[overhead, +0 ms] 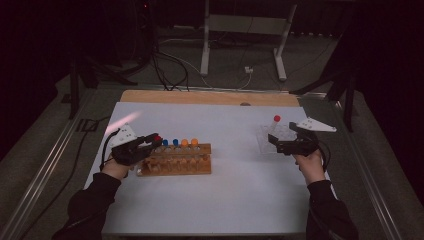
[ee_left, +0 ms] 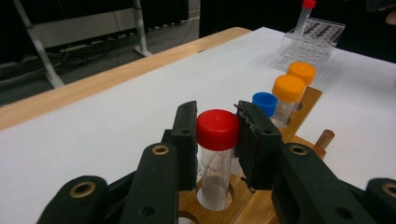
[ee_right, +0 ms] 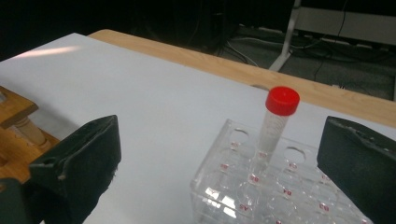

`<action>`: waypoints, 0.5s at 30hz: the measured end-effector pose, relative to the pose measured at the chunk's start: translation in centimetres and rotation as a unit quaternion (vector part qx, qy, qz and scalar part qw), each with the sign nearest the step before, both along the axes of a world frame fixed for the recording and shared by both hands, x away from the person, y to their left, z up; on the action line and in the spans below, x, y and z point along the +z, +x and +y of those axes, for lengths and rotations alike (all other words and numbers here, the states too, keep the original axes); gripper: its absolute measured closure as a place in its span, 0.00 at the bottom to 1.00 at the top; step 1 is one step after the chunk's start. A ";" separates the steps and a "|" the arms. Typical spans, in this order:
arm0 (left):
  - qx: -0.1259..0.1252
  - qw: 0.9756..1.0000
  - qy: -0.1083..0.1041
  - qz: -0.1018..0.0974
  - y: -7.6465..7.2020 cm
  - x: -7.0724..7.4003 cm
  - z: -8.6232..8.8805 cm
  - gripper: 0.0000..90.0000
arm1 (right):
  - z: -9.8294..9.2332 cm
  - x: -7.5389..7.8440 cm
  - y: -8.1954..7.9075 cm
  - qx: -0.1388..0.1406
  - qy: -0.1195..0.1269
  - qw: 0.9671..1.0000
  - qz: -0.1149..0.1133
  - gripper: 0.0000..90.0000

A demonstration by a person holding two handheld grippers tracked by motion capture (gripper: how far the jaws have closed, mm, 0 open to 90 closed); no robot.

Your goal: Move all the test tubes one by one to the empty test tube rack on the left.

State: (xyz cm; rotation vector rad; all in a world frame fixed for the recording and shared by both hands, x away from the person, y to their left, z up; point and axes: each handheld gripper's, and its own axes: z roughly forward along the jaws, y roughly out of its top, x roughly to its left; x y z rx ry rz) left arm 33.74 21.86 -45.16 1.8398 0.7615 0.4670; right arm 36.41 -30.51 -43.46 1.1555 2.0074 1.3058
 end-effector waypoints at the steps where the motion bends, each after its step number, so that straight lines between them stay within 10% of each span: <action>1: -0.001 1.000 -0.002 -0.001 0.0 -0.1 0.0 0.79 | 0.0 -0.1 0.0 -0.002 0.001 1.000 0.002 0.00; 15: 0.002 1.000 -0.019 -0.008 -0.4 -0.5 0.6 0.79 | 0.1 -0.3 0.1 0.001 -0.008 1.000 0.006 0.00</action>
